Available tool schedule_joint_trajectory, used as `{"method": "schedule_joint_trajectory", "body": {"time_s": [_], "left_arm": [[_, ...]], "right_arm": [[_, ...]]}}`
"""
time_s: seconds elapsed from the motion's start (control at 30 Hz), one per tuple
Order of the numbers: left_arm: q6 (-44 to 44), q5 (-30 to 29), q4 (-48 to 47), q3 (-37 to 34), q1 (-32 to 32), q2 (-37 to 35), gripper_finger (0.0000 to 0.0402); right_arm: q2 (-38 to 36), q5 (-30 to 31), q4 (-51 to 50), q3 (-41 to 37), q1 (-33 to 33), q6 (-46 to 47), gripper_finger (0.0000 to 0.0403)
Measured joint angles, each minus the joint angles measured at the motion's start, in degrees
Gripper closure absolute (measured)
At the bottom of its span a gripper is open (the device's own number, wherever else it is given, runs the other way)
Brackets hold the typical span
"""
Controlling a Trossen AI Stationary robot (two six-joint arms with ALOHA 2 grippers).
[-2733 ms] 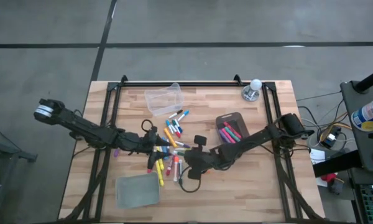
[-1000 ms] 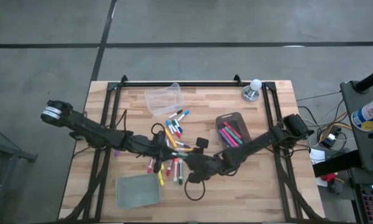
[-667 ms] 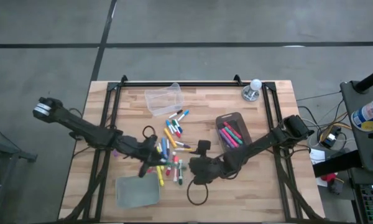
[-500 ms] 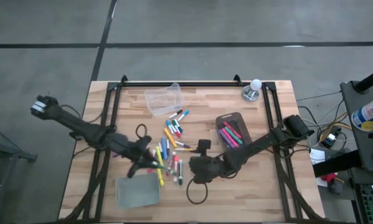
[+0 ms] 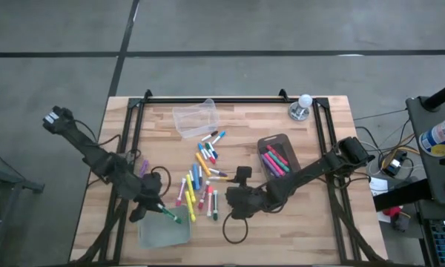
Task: Pick & Place Markers
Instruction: Put the top green marker pen into the gray bin, then put the green marker pen into the gray bin
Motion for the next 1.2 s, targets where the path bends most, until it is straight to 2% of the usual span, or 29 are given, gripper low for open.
{"method": "schedule_joint_trajectory", "body": {"time_s": [0.23,0.5,0.97,1.1,1.2], "left_arm": [[-4.2,0.5,-1.2,0.0,-1.4,3.5,0.0331],[-3.1,1.1,4.8,0.0,-1.4,6.5,0.0326],[-2.3,0.5,9.7,0.0,-1.4,8.0,0.0236],[-0.9,0.5,10.7,0.0,-1.4,8.0,0.0226],[3.2,-0.9,13.5,0.0,-1.4,8.0,0.0225]], "right_arm": [[0.0,0.0,0.0,0.0,0.0,0.0,0.0167],[0.0,0.0,0.1,0.0,0.0,0.2,0.0169],[0.0,0.1,0.1,0.0,0.0,0.2,0.0165],[0.0,0.1,0.1,0.0,0.0,0.2,0.0165],[0.0,0.1,0.1,0.0,0.1,1.8,0.0165]]}}
